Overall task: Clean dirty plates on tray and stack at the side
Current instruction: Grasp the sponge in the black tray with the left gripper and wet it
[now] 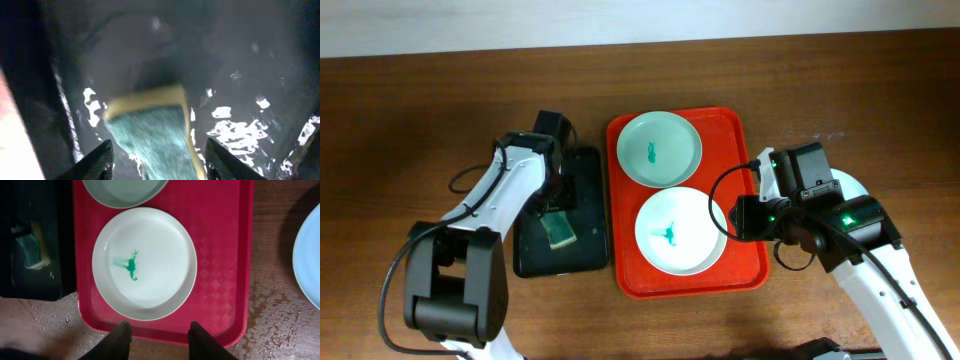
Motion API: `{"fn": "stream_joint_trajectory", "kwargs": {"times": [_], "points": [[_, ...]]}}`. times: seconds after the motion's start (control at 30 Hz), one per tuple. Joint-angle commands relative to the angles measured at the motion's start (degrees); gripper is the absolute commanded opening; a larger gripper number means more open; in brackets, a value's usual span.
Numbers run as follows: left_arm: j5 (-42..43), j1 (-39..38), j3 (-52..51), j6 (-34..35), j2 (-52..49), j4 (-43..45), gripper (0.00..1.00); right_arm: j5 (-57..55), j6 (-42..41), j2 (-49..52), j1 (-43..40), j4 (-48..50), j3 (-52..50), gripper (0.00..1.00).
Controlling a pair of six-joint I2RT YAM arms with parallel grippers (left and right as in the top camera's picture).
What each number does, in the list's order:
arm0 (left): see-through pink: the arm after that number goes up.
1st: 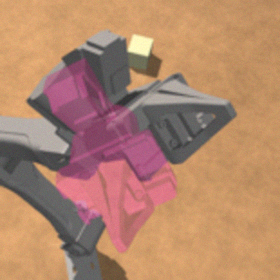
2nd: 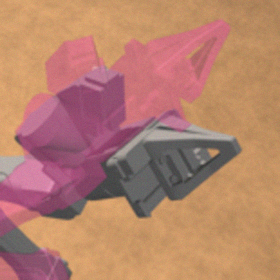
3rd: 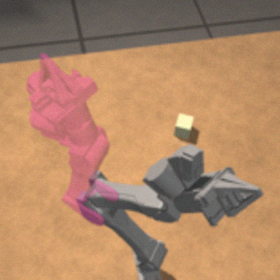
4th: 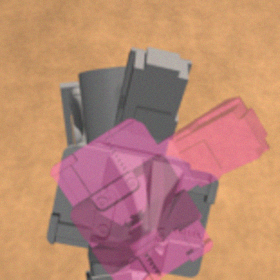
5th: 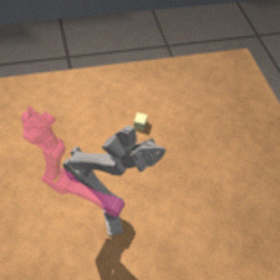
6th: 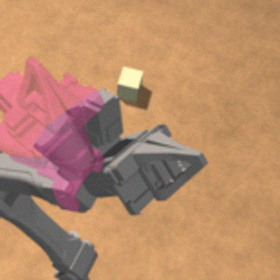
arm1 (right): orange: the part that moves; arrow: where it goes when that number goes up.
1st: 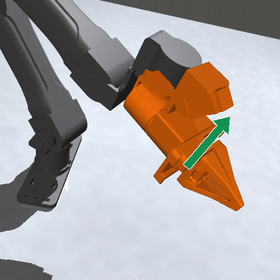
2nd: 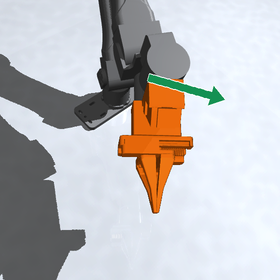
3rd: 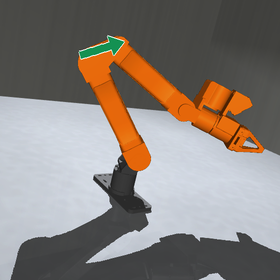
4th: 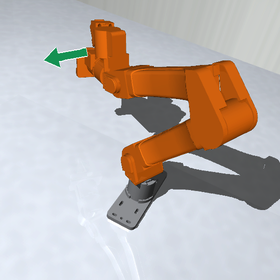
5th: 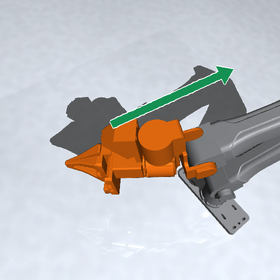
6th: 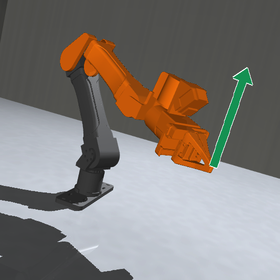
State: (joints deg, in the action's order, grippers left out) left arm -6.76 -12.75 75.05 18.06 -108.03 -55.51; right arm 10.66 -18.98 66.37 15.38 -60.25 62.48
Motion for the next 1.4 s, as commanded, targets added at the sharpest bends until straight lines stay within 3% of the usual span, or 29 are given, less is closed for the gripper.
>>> {"fn": "stream_joint_trajectory", "kwargs": {"times": [0.0, 0.1, 0.17, 0.37, 0.53, 0.63, 0.73, 0.8, 0.9, 0.93, 1.07, 1.2, 1.37], "points": [[-4.09, -0.22, -4.92, 0.98, -0.68, 3.02, 0.52, 0.07, 0.55, -0.04, -0.02, -0.02, 0.44, 0.39], [-4.22, -0.20, -10.56, 4.55, -2.12, 9.11, 0.34, 0.07, 0.55, -0.04, -0.02, -0.02, 0.44, 0.39], [-4.17, -0.22, -12.31, 4.61, -2.73, 12.44, 0.00, 0.07, 0.55, -0.04, -0.02, -0.04, 0.44, 0.39], [-1.53, -0.90, -3.78, -1.95, -2.10, 7.21, 0.00, 0.07, 0.55, -0.04, -0.02, -0.02, 0.44, 0.39], [-1.36, -1.22, 1.55, -2.14, -2.10, -0.33, 0.58, 0.09, 0.55, -0.04, -0.02, -0.20, 0.44, 0.39], [2.10, -1.25, 1.60, -2.10, -2.12, -3.78, 0.67, 0.09, 0.55, -0.04, -0.02, -0.26, 0.44, 0.39], [5.79, -1.25, 1.29, -1.18, -2.12, -7.21, 0.58, 0.09, 0.55, -0.04, -0.02, -0.24, 0.44, 0.39], [5.35, -1.25, -0.61, 0.79, -2.12, -6.54, 0.44, 0.09, 0.55, -0.04, -0.02, -0.28, 0.44, 0.39], [5.29, -1.22, -4.70, 1.62, -2.19, -0.57, 0.31, 0.09, 0.55, -0.04, -0.02, -0.28, 0.44, 0.39], [5.29, -1.25, -6.32, 1.62, -2.27, 2.10, 0.21, 0.09, 0.55, -0.04, -0.02, -0.28, 0.44, 0.39], [4.13, -1.25, -12.76, 1.60, -2.34, 12.39, 0.00, 0.09, 0.55, -0.04, -0.02, -0.31, 0.44, 0.39], [2.89, -1.25, -12.02, -1.09, -1.81, 10.45, 0.00, 0.07, 0.55, -0.04, -0.02, -0.35, 0.44, 0.39], [2.89, -1.25, -4.00, -3.50, 0.17, 0.13, 0.00, 0.07, 0.55, -0.04, -0.02, -0.37, 0.44, 0.39]]}}
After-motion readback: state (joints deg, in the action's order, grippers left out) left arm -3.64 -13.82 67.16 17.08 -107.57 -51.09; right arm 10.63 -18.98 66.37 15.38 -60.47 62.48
